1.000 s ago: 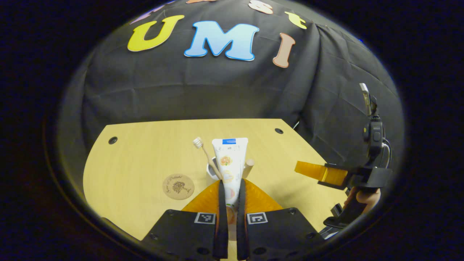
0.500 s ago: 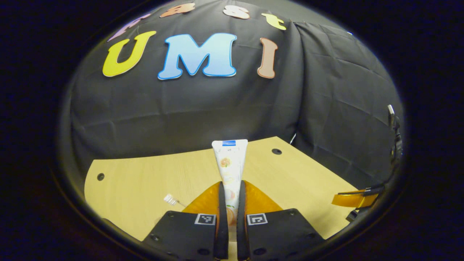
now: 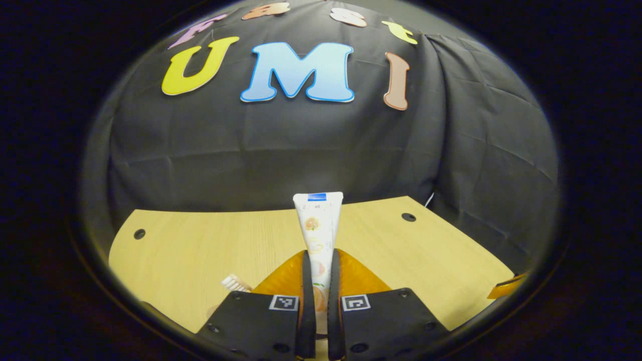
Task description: Put the toothbrush and toothpaste on the desktop into the cup, then pick up the cup and place it on the coaster on the desktop.
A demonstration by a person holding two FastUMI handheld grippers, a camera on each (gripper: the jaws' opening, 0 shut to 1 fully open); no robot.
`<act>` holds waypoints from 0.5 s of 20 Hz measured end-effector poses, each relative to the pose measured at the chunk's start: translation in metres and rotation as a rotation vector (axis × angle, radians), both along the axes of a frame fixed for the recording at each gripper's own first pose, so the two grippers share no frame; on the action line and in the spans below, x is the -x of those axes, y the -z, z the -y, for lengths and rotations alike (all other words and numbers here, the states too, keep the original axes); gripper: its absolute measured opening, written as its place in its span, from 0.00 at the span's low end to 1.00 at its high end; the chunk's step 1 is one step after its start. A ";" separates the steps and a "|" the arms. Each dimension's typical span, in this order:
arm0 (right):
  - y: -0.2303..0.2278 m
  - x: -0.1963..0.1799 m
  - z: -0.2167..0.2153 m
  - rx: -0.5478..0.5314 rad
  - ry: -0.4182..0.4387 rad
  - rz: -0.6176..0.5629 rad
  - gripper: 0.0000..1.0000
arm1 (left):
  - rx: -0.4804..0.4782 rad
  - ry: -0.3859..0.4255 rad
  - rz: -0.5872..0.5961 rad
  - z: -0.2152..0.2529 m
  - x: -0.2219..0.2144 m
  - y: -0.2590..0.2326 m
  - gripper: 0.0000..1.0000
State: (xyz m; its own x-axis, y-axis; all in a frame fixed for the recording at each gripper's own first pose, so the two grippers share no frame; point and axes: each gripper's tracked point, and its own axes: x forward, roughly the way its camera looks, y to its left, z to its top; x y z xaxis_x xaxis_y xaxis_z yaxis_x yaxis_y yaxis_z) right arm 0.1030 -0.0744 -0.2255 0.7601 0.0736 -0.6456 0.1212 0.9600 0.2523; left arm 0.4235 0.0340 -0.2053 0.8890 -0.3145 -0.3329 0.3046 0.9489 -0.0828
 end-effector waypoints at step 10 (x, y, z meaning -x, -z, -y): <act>-0.004 -0.003 -0.010 0.011 -0.032 0.004 0.26 | -0.034 -0.106 -0.026 -0.023 0.025 0.027 0.35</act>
